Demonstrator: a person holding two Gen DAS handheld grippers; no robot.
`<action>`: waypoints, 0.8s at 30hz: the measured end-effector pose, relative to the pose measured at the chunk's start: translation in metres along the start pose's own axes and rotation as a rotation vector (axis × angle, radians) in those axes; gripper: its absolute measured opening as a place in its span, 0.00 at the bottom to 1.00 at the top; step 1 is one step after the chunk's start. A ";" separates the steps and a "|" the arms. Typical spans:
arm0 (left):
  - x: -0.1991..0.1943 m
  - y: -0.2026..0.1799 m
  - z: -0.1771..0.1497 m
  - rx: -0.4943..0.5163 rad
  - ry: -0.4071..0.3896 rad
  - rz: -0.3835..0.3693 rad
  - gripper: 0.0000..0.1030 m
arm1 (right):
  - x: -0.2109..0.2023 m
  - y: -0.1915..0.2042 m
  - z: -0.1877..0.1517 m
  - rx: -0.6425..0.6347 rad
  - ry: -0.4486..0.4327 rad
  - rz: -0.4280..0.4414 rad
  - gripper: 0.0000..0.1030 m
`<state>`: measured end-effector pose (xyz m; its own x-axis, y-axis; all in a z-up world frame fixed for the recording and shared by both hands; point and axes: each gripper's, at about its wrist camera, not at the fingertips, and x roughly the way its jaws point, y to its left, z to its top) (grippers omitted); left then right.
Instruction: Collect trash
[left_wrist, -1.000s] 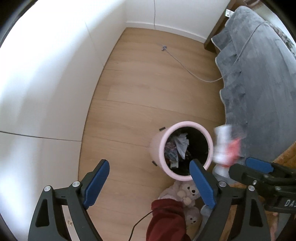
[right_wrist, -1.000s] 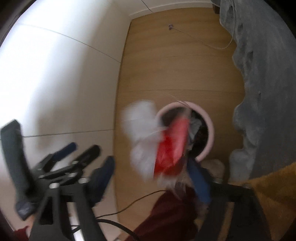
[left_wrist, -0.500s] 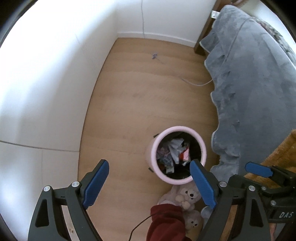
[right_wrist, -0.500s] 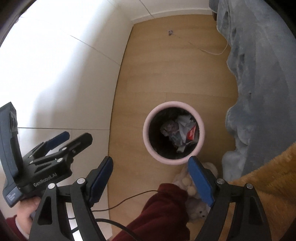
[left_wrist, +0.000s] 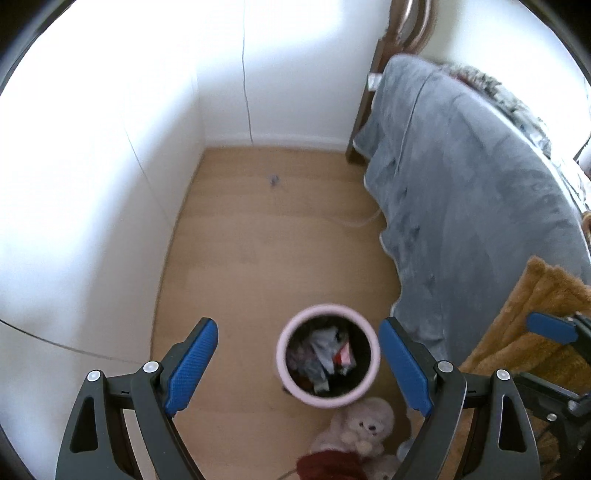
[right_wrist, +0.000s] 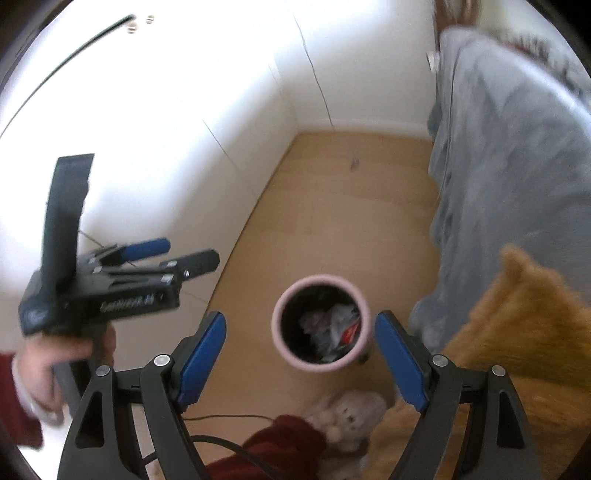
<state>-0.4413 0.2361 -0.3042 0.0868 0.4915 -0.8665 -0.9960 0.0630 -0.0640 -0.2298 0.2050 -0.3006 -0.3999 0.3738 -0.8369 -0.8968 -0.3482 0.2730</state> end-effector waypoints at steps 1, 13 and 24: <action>-0.006 0.000 0.001 0.005 -0.034 0.010 0.87 | -0.008 0.002 -0.002 -0.023 -0.022 -0.004 0.80; -0.041 -0.005 0.008 0.010 -0.177 0.010 0.87 | -0.047 0.016 0.002 -0.136 -0.195 -0.021 0.80; -0.052 -0.014 0.007 0.047 -0.179 0.012 0.93 | -0.050 0.012 -0.006 -0.091 -0.227 -0.034 0.80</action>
<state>-0.4318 0.2156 -0.2546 0.0822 0.6390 -0.7648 -0.9951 0.0948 -0.0277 -0.2193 0.1772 -0.2581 -0.4117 0.5664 -0.7139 -0.8936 -0.4047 0.1942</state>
